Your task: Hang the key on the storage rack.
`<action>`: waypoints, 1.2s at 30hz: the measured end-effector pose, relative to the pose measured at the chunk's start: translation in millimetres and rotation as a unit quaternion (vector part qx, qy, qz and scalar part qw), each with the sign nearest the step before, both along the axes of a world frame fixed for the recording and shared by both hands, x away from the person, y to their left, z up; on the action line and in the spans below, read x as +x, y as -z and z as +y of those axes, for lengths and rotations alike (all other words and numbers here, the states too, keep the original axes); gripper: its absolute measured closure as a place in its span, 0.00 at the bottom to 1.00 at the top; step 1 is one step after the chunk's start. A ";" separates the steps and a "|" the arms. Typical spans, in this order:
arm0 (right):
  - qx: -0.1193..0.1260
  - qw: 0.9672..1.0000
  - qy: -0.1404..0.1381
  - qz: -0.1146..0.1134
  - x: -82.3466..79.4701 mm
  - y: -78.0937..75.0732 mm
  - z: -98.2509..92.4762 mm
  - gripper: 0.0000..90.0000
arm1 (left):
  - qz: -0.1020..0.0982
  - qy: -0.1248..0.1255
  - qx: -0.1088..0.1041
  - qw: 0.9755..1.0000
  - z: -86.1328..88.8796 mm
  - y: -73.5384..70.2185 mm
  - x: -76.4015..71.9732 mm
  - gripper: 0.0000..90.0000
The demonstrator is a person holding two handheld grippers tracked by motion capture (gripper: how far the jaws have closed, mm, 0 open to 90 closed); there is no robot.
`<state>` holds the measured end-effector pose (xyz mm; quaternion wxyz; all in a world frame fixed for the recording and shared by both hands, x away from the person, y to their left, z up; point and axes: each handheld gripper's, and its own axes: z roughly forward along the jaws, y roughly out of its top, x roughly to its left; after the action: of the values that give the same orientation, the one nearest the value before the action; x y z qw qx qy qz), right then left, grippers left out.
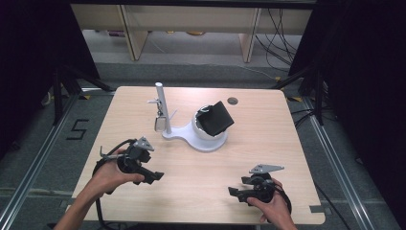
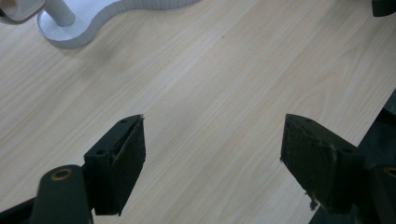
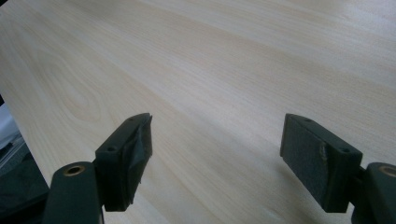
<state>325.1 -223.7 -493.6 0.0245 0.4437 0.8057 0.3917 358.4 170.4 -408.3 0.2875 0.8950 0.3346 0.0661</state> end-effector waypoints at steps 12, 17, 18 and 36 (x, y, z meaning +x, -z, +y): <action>0.000 1.000 0.002 0.000 -0.7 -0.5 0.3 0.29 | -0.024 -0.008 -0.026 0.999 7.8 32.5 -17.2 0.24; 0.008 1.000 -0.003 -0.003 -1.1 -0.2 1.9 0.28 | -0.031 -0.008 -0.025 0.999 9.7 40.0 -26.2 0.24; 0.009 1.000 -0.002 -0.004 -0.9 -0.1 2.1 0.28 | -0.031 -0.010 -0.023 0.999 9.6 41.2 -28.1 0.24; -0.007 1.000 -0.007 -0.020 -0.2 -0.2 1.2 0.28 | -0.047 -0.001 0.005 0.999 7.6 72.0 -60.0 0.24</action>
<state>324.9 -222.5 -493.4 0.0411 0.4299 0.8108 0.3951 298.4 178.0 -480.3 0.2984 0.8921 0.3211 0.1097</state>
